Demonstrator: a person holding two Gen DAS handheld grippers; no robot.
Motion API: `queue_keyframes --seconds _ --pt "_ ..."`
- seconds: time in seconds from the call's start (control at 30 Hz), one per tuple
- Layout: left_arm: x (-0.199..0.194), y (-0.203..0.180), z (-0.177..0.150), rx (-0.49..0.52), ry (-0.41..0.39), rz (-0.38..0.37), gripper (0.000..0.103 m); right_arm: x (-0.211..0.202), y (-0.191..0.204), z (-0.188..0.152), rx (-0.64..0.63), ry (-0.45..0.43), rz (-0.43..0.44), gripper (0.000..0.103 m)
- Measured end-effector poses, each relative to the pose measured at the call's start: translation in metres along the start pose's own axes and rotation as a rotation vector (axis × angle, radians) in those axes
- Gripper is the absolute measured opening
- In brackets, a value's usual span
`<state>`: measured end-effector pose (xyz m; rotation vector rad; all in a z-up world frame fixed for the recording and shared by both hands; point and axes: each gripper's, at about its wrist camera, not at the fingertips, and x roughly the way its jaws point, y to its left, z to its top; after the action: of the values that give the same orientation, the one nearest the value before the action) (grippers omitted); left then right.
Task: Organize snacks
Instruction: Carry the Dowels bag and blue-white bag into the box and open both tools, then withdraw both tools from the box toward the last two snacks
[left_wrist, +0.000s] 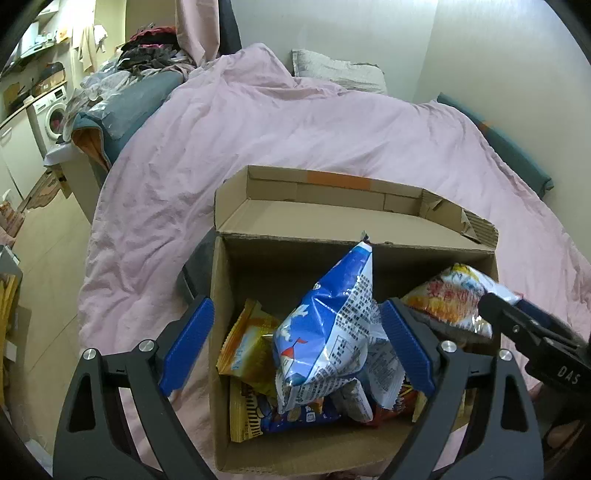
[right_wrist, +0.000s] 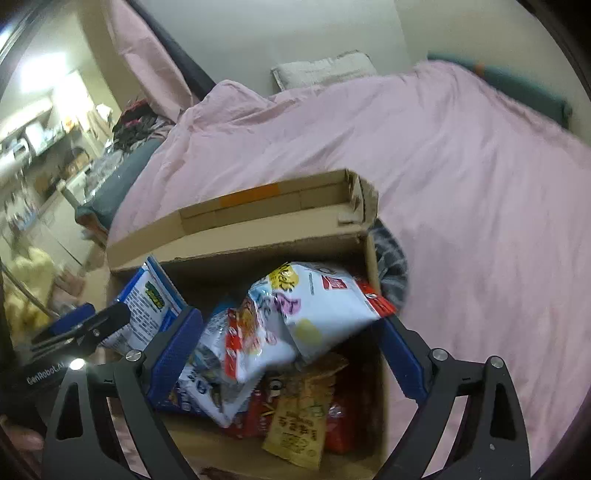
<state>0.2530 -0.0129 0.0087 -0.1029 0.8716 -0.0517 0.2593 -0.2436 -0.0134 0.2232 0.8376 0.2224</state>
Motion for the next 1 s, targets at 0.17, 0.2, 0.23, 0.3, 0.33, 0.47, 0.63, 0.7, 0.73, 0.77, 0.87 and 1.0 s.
queue_keyframes --seconds 0.17,0.2,0.23,0.3,0.33,0.47,0.63,0.7,0.73,0.77,0.87,1.0 --pt "0.0 0.001 -0.002 -0.004 0.007 -0.001 0.09 -0.003 0.002 0.002 -0.025 -0.015 -0.032 0.095" --pt "-0.001 0.002 -0.003 -0.004 0.008 -0.002 0.09 -0.004 0.002 0.003 -0.027 -0.018 -0.034 0.095" --pt "-0.001 0.002 -0.004 -0.002 0.008 -0.001 0.09 -0.004 0.002 0.004 -0.03 -0.02 -0.043 0.095" --pt "-0.004 0.003 -0.006 0.0 0.007 0.007 0.09 -0.008 0.0 0.004 -0.031 -0.029 -0.059 0.095" --pt "-0.005 0.004 -0.007 0.0 0.007 0.008 0.09 -0.009 0.0 0.004 -0.028 -0.03 -0.056 0.095" --pt "-0.011 0.006 -0.011 0.002 0.012 0.016 0.09 -0.013 -0.008 0.005 0.013 -0.022 -0.025 0.095" --pt "-0.022 0.011 -0.023 -0.011 0.016 0.022 0.09 -0.021 -0.015 0.001 0.054 -0.006 0.0 0.095" --pt "-0.027 0.013 -0.028 -0.015 0.019 0.022 0.09 -0.025 -0.016 -0.002 0.067 0.003 0.007 0.095" --pt "-0.03 0.015 -0.03 -0.017 0.018 0.024 0.09 -0.027 -0.016 -0.003 0.073 0.007 0.009 0.095" --pt "-0.033 0.016 -0.033 -0.02 0.017 0.025 0.09 -0.029 -0.017 -0.005 0.082 0.011 0.015 0.095" --pt "-0.042 0.021 -0.042 -0.033 0.021 0.023 0.09 -0.037 -0.018 -0.012 0.109 0.033 0.037 0.095" --pt "-0.054 0.024 -0.054 -0.036 0.02 0.026 0.09 -0.044 -0.013 -0.025 0.114 0.071 0.059 0.095"
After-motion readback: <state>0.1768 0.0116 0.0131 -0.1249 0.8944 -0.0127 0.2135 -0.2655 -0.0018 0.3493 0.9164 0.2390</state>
